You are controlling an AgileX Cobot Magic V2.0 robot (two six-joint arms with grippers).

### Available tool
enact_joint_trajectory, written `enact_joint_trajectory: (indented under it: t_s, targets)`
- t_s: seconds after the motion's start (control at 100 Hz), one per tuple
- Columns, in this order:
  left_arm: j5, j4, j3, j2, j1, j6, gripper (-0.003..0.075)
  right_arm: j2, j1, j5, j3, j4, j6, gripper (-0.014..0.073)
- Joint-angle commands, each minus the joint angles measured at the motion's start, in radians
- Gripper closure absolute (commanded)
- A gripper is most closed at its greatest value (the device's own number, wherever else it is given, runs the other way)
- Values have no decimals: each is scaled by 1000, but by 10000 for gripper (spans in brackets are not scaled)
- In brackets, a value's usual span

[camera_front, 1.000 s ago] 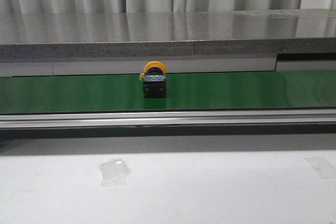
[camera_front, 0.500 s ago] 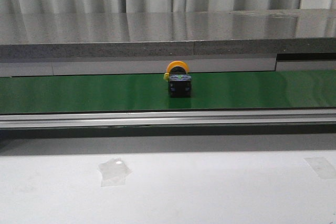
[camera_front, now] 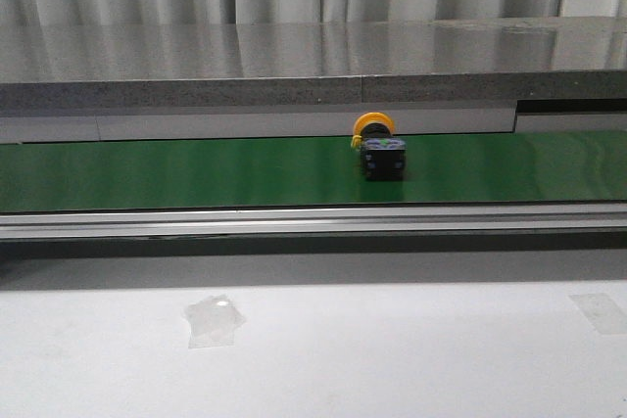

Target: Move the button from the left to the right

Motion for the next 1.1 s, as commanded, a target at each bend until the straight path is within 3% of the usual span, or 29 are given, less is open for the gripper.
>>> enact_joint_trajectory:
  t_s: [0.0,0.41,1.09]
  targets:
    - [-59,-12,-27,9,-2,-1,740,20,0,-67,-42,25,-11,-52]
    - [-59,-12,-27,9,-2,-1,740,310,1,-133,-201,107,-129,-52]
    - [-59,-12,-27,9,-2,-1,740,813,101,-152,-506,107,-207,-52]
